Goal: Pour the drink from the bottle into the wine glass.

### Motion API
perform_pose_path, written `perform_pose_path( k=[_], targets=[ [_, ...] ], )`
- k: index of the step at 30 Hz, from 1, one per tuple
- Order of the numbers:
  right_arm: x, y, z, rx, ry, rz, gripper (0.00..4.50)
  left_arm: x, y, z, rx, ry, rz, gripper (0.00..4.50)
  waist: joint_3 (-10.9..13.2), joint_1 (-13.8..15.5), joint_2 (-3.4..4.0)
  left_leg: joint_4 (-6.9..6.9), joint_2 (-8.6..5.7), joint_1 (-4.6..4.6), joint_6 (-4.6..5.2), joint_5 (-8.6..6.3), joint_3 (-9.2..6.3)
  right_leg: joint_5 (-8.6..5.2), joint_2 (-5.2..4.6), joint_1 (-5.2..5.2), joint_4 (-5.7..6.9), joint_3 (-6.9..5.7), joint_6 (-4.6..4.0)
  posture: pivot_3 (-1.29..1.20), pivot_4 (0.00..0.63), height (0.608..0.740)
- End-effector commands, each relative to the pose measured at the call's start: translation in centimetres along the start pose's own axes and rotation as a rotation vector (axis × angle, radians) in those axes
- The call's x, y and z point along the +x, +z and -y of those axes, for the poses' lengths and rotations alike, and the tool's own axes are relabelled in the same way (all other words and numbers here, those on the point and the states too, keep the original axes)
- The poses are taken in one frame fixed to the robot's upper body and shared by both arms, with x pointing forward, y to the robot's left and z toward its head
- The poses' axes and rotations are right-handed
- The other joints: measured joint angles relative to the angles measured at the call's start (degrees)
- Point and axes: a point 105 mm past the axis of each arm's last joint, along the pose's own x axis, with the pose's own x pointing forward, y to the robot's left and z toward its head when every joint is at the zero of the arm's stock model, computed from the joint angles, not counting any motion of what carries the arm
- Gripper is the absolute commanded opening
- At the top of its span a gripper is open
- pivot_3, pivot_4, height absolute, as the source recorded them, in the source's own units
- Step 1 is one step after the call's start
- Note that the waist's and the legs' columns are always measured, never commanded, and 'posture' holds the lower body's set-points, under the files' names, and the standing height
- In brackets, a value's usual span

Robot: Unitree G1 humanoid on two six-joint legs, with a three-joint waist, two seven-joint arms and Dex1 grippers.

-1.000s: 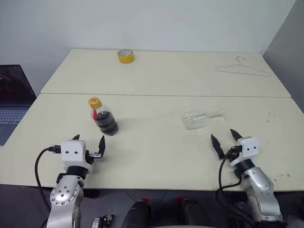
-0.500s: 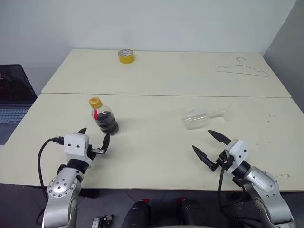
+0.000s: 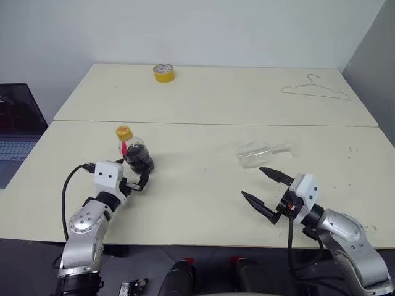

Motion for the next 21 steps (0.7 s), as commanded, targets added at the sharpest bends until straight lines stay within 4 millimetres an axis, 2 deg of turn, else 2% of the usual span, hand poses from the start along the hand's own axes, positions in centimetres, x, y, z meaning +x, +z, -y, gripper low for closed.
perform_pose_path(
  k=[1,21],
  targets=[
    [0.5,2.2,-0.5,-0.020,0.053,0.051,4.50,0.6,1.1,-0.3,0.027,-0.023,0.044,4.49,0.00,0.00,0.00,0.00,0.00,0.00,0.00,0.00,-0.01,0.00,0.00,0.00,0.00,-0.01,0.00,0.00,0.150,0.740],
    [2.1,4.0,-0.5,-0.038,0.091,0.085,4.50,3.5,1.0,0.4,0.035,-0.083,0.077,4.49,0.00,0.00,-0.01,0.02,-0.01,-0.03,0.00,0.00,-0.04,0.00,-0.01,-0.03,0.00,-0.05,0.00,0.00,0.150,0.740]
  ],
)
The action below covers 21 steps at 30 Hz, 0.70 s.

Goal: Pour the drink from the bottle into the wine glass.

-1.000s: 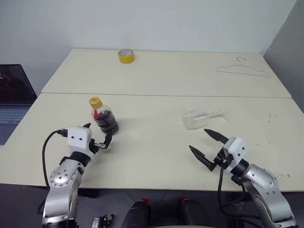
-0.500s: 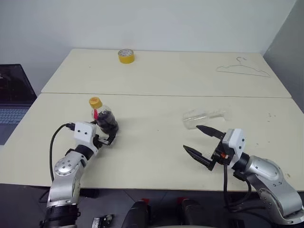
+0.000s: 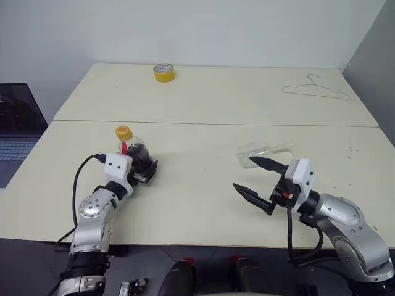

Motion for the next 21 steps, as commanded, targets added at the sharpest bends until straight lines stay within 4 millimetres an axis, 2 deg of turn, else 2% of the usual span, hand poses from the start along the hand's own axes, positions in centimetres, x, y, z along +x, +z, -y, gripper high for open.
perform_pose_path(
  k=[1,4,7,10,13,16,21],
  targets=[
    [0.4,1.5,-0.5,-0.028,0.021,0.048,4.50,0.5,1.3,0.0,0.025,-0.006,0.049,4.49,0.00,0.00,0.00,0.00,0.00,-0.01,0.00,0.00,0.00,0.00,0.00,0.00,0.00,-0.01,0.00,0.00,0.150,0.740],
    [0.5,1.8,-0.5,-0.031,0.021,0.052,4.50,0.6,1.4,0.2,0.025,-0.013,0.057,4.49,0.00,0.00,0.00,0.00,0.00,-0.01,0.00,0.00,0.00,0.00,0.00,0.00,0.00,0.00,0.00,0.00,0.150,0.740],
    [0.6,2.1,-0.3,-0.037,0.020,0.058,4.50,0.6,1.5,0.3,0.022,-0.018,0.066,3.92,0.00,0.00,0.00,0.01,0.00,-0.01,0.00,0.00,0.00,0.00,0.00,-0.01,0.00,0.00,0.00,0.00,0.150,0.740],
    [0.9,2.7,-0.1,-0.045,0.022,0.067,4.50,0.7,1.5,0.6,0.013,-0.031,0.069,3.02,0.00,0.00,0.00,0.01,0.00,-0.01,0.00,0.00,0.00,0.00,0.00,-0.01,0.00,0.00,0.00,0.00,0.150,0.740],
    [1.2,3.5,0.3,-0.047,0.019,0.081,4.50,0.8,1.8,0.8,0.014,-0.033,0.078,2.61,0.00,0.01,0.00,0.01,0.00,-0.01,0.00,0.00,-0.01,0.00,0.00,-0.01,0.00,0.00,0.00,0.00,0.150,0.740],
    [1.6,4.6,1.0,-0.032,0.010,0.098,4.50,0.8,2.4,1.1,0.023,-0.032,0.092,2.51,0.00,0.00,0.00,0.02,-0.01,-0.02,0.00,0.00,-0.01,0.00,-0.01,-0.01,0.00,0.00,0.00,0.00,0.150,0.740],
    [3.1,7.2,2.0,-0.005,0.010,0.133,4.50,1.0,5.1,2.4,0.069,0.003,0.165,2.43,0.02,-0.02,-0.03,0.05,-0.01,-0.16,-0.01,0.01,-0.02,0.01,-0.02,-0.14,0.02,0.00,0.00,0.00,0.150,0.740]
  ],
)
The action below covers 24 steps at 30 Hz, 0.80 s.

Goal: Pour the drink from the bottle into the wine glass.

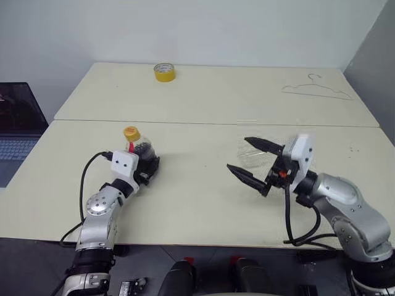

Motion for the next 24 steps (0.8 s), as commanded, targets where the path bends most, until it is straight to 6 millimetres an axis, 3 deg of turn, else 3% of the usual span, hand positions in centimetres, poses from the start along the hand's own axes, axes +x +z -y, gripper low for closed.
perform_pose_path(
  k=[1,6,13,24],
  targets=[
    [1.3,2.8,0.2,0.009,0.012,0.063,4.50,0.5,4.2,1.1,0.067,0.023,0.121,2.41,0.00,-0.07,0.00,0.00,0.00,0.00,0.00,0.00,0.00,0.00,0.00,-0.01,0.02,0.01,0.00,0.00,0.150,0.740],
    [4.3,3.2,0.8,0.048,0.024,0.022,4.50,1.0,6.4,2.9,0.138,0.063,0.153,2.32,0.00,-0.11,0.00,-0.02,-0.01,0.00,0.00,0.00,0.03,0.00,0.00,-0.04,0.03,0.03,0.00,0.00,0.150,0.740],
    [8.9,4.0,-1.7,0.083,0.076,0.050,4.50,2.3,8.8,4.8,0.258,0.097,0.172,2.22,0.00,-0.35,0.00,-0.03,-0.02,-0.10,-0.01,0.01,0.04,0.01,0.00,-0.17,0.08,0.03,-0.01,0.00,0.150,0.740],
    [12.1,5.2,-0.2,0.050,-0.044,0.131,4.50,2.4,9.0,5.9,0.295,0.083,0.169,1.95,0.00,-1.27,0.01,-0.06,-0.05,-0.10,-0.17,0.10,0.02,0.01,-0.03,-0.23,0.10,0.02,-0.01,0.00,0.150,0.740]
  ],
)
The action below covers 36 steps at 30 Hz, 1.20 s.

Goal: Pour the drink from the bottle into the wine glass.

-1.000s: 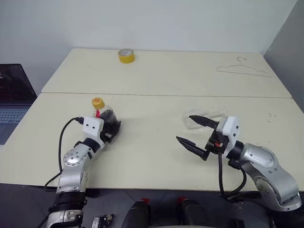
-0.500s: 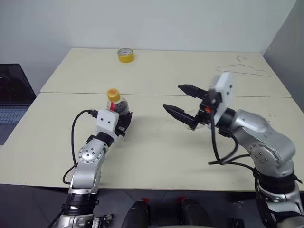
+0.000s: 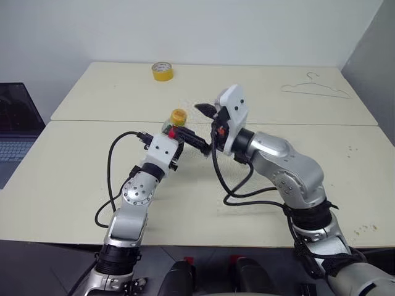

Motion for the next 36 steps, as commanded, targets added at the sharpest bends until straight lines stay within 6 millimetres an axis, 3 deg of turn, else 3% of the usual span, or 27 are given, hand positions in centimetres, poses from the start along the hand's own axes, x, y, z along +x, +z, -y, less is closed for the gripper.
perform_pose_path(
  k=[1,16,20,25,27,36],
  targets=[
    [0.3,2.0,0.2,-0.033,-0.015,0.084,4.50,-0.1,2.5,-0.7,0.029,0.036,0.091,1.94,0.00,-0.13,0.00,-0.01,0.00,0.00,-0.02,0.01,0.01,0.00,0.00,-0.01,-0.01,0.01,0.00,0.00,0.150,0.740],
    [0.6,1.0,-0.3,-0.002,0.013,0.046,4.50,0.1,2.7,-0.7,0.042,0.033,0.101,1.68,0.01,-0.16,0.01,-0.02,0.00,-0.02,-0.02,0.01,0.00,0.00,0.00,-0.01,-0.01,0.01,0.00,0.00,0.150,0.740],
    [0.6,0.8,-0.5,0.001,0.022,0.033,3.57,0.1,2.7,-0.7,0.046,0.031,0.104,1.60,0.01,-0.17,0.01,-0.02,0.00,-0.02,-0.02,0.01,0.00,0.00,0.00,-0.01,-0.01,0.01,0.00,0.00,0.150,0.740],
    [0.7,0.7,-0.4,-0.002,0.018,0.026,1.74,0.2,2.7,-0.8,0.045,0.033,0.107,1.48,0.01,-0.17,0.01,-0.02,0.00,-0.02,-0.02,0.01,0.00,0.00,0.00,-0.02,-0.01,0.01,0.00,0.00,0.150,0.740],
    [0.6,0.7,-0.5,-0.004,0.022,0.021,1.20,0.2,2.7,-0.8,0.047,0.036,0.109,1.42,0.01,-0.16,0.01,-0.02,0.00,-0.02,-0.01,0.01,-0.01,0.00,0.00,-0.01,-0.02,0.00,0.00,0.00,0.150,0.740],
    [0.5,0.8,-0.7,0.004,0.034,0.026,1.20,0.2,2.5,-1.0,0.043,0.052,0.113,1.00,0.01,-0.17,0.01,-0.03,0.00,-0.02,-0.02,0.01,0.00,0.00,-0.01,-0.02,-0.02,0.01,0.00,0.00,0.150,0.740]
  ],
)
